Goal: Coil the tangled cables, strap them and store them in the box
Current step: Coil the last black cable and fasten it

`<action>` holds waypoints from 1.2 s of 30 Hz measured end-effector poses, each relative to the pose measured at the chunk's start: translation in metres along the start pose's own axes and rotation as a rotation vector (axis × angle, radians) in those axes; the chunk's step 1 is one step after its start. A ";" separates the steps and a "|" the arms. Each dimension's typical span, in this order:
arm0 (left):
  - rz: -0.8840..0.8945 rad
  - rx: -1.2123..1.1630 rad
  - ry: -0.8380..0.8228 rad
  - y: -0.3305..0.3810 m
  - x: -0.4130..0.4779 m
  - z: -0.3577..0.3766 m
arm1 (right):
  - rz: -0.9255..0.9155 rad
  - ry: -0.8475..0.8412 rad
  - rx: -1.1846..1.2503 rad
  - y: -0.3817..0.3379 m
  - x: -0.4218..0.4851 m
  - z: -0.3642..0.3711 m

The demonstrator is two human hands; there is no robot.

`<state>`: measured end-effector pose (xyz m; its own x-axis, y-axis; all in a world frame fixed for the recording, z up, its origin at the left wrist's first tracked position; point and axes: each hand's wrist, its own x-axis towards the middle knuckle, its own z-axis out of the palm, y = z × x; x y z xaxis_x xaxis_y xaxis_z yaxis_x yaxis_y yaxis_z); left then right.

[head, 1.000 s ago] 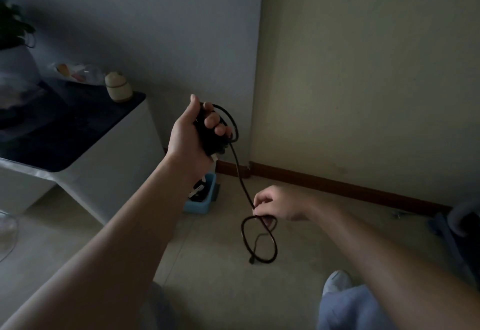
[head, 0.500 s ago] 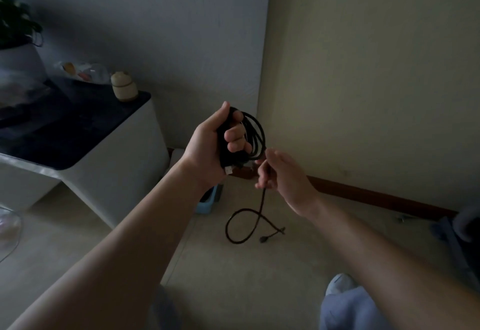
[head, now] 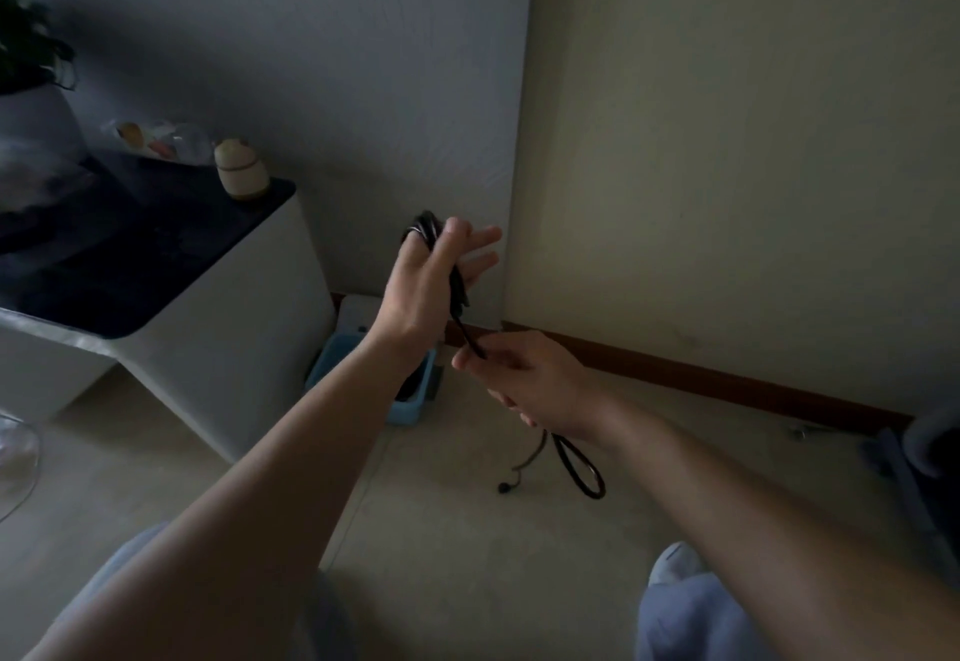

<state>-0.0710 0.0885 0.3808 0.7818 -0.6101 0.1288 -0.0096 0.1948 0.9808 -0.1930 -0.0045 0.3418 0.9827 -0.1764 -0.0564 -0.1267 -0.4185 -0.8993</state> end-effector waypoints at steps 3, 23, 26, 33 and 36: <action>0.046 0.270 -0.088 -0.014 -0.002 0.003 | -0.036 -0.006 0.042 -0.002 -0.002 -0.005; -0.051 0.726 -0.621 -0.017 -0.012 0.003 | 0.265 -0.238 1.005 0.005 -0.010 -0.073; -0.034 0.940 -0.566 -0.022 -0.010 -0.001 | 0.220 -0.046 0.980 0.009 -0.013 -0.081; -0.325 0.479 -0.642 -0.027 -0.016 -0.003 | 0.073 0.382 1.075 0.024 -0.010 -0.093; -0.335 0.331 -0.684 -0.021 -0.017 -0.003 | 0.103 0.510 1.003 0.033 -0.004 -0.094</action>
<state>-0.0820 0.0968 0.3576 0.2253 -0.9487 -0.2217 -0.1103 -0.2509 0.9617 -0.2139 -0.1013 0.3527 0.7747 -0.6081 -0.1731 0.1876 0.4825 -0.8556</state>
